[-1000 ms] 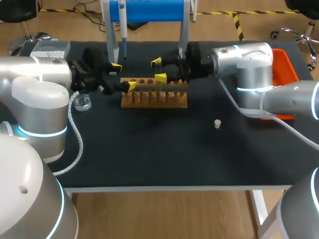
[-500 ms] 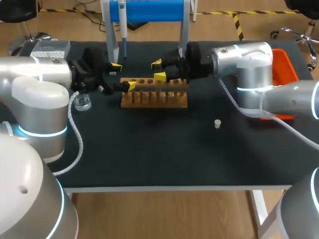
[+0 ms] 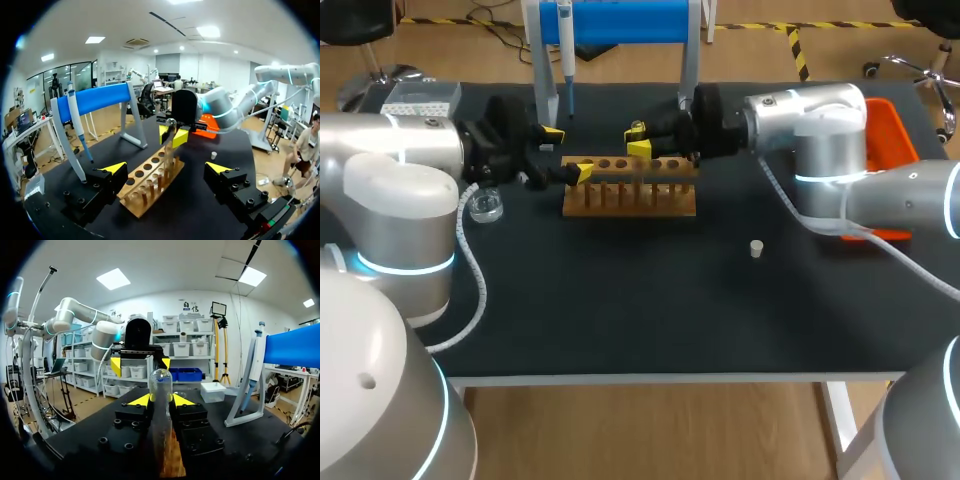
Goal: Invert the test tube, pick up the pipette, mount the tip to pipette, aspirate from beaker and dispense into the tube, eject the tip, return the pipette, and cap with the stopper.
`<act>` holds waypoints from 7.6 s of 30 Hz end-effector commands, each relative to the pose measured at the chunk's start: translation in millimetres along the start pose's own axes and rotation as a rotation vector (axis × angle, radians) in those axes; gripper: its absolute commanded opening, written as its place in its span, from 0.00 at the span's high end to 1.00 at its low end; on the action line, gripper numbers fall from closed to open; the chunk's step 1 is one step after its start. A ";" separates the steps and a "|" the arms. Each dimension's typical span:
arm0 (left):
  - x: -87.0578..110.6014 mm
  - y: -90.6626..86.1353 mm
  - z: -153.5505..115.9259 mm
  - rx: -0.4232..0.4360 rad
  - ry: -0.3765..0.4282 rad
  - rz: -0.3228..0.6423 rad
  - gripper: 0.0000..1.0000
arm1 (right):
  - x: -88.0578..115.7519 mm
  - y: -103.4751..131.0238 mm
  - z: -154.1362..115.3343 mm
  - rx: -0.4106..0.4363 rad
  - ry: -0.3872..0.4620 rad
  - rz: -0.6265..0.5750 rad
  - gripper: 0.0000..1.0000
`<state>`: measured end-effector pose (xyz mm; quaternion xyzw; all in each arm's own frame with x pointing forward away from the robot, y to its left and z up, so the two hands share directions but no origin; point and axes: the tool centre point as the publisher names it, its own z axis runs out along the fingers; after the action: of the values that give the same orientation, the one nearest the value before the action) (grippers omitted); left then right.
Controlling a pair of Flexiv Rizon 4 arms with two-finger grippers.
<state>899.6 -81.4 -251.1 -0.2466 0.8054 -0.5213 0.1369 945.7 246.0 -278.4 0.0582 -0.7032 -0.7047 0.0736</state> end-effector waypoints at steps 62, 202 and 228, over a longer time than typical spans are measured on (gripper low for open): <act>-0.9 -0.9 -0.2 -0.005 0.004 -0.001 0.00 | 5.4 70.2 -9.6 -0.043 -0.040 -0.027 1.00; -0.9 -0.9 -0.2 -0.005 0.004 -0.001 0.00 | -16.5 88.5 -64.9 -0.022 0.045 1.614 1.00; 32.8 -48.2 -0.6 0.406 0.273 0.543 0.00 | -16.5 88.5 -64.9 -0.022 0.045 1.614 1.00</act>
<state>877.6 -123.4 -203.2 0.0184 0.7771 -0.5887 0.2218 974.9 186.0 -190.5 -0.4548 -0.5184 -0.4412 0.5743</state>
